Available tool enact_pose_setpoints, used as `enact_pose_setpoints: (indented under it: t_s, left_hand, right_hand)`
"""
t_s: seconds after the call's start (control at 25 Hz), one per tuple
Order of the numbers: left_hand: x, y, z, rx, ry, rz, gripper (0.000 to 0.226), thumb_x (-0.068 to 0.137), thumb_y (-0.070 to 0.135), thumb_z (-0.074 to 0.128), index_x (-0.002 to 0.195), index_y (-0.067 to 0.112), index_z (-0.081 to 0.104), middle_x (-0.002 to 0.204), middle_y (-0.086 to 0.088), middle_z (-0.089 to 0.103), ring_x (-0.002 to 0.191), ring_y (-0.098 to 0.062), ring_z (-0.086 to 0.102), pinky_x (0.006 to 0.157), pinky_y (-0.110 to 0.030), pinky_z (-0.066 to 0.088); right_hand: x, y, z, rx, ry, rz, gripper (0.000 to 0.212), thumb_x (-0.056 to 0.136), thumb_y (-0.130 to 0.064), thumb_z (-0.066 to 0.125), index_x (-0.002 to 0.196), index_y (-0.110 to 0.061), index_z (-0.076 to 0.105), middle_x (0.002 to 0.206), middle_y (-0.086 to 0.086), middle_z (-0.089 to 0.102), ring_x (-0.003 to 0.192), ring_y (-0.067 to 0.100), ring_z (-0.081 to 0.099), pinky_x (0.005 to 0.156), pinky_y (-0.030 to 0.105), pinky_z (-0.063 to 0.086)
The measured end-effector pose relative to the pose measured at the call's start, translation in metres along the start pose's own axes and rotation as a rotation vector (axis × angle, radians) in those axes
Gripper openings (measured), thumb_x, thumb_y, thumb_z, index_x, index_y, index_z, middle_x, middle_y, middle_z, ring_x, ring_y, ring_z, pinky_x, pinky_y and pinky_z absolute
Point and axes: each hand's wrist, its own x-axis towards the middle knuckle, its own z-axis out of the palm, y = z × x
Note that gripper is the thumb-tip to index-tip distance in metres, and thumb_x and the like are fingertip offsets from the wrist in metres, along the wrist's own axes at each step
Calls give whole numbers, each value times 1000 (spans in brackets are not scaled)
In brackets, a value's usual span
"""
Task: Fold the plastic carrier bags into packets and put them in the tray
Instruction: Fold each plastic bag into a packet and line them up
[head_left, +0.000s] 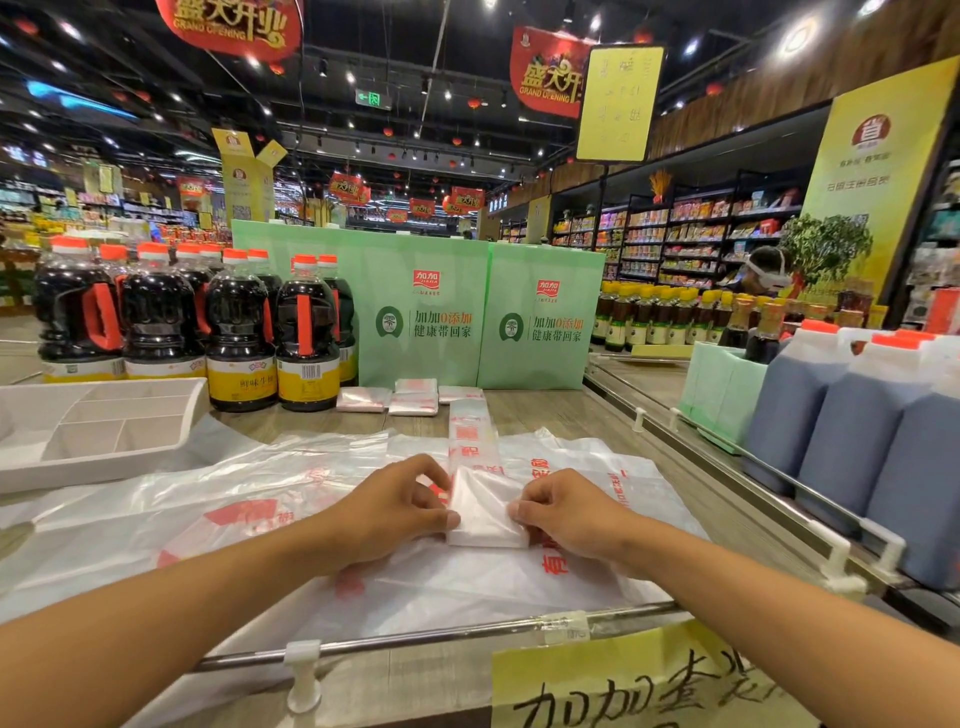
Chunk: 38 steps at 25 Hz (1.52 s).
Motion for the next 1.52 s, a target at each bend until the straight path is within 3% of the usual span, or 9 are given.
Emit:
enact_pose_setpoints:
  t_s: [0.16,0.32,0.48,0.72,0.88,1.08,1.24,1.36,1.52]
  left_hand:
    - [8,-8,-3,97,-33,0,40,91,26,76,126,36,58,87,1,75,81,-13,68,80,-32,53]
    - [7,-14,4,438,45,78,23,96,44,62,116,37,71,92,12,64,93,-10,57,90,-36,46]
    - [5,-17,3,662,57,150,55,80,77,35,105,40,68,121,19,53,112,-7,44,95,-39,39]
    - [7,-12,4,615,-141,-29,29,102,56,44,120,35,50,147,10,52,130,-15,50,116,-50,24]
    - [13,-10,-5,723,-344,-119,61,104,61,32,158,36,21,168,8,19,155,-18,15,123,-58,3]
    - [28,-15,-14,905,-489,-142,73,99,74,20,160,43,-7,167,22,-14,156,-15,-11,121,-62,-9]
    - [27,-20,-14,883,-435,-105,80,93,79,21,161,43,-1,167,23,-10,156,-14,-15,120,-61,-13]
    - [24,-21,-14,801,-382,-28,116,61,99,10,161,40,14,168,22,4,156,-9,-10,121,-58,-12]
    - [17,-22,-17,681,-274,130,106,71,97,35,151,30,46,161,17,32,149,-7,25,124,-43,17]
  right_hand:
    - [9,2,1,-163,41,-35,33,96,-34,70,67,-19,64,61,-7,64,55,6,55,62,25,49]
    - [14,-1,4,-567,134,-130,26,91,-51,69,98,-29,57,84,-11,61,89,14,56,87,38,44]
    - [16,8,2,-546,88,-290,30,98,-44,63,124,-33,56,124,-11,54,120,14,47,107,39,37]
    - [13,17,2,-562,-161,-228,56,107,-48,40,158,-25,35,166,-8,27,152,12,20,125,42,16]
    - [10,13,3,-766,-279,-148,59,110,-49,21,164,-31,6,170,-13,-1,157,15,-5,127,46,0]
    - [13,6,-4,-859,-402,-73,61,108,-55,14,161,-36,-9,168,-16,-14,156,18,-13,125,52,-9]
    - [16,8,-11,-838,-439,-92,65,106,-60,16,161,-37,-10,168,-16,-13,156,17,-13,125,49,-10]
    - [10,17,-13,-695,-379,-133,71,103,-65,29,162,-38,2,169,-19,-2,156,9,-10,126,41,-9]
    - [1,12,-15,-625,-179,-223,70,95,-67,52,156,-35,37,159,-15,39,147,10,33,122,35,26]
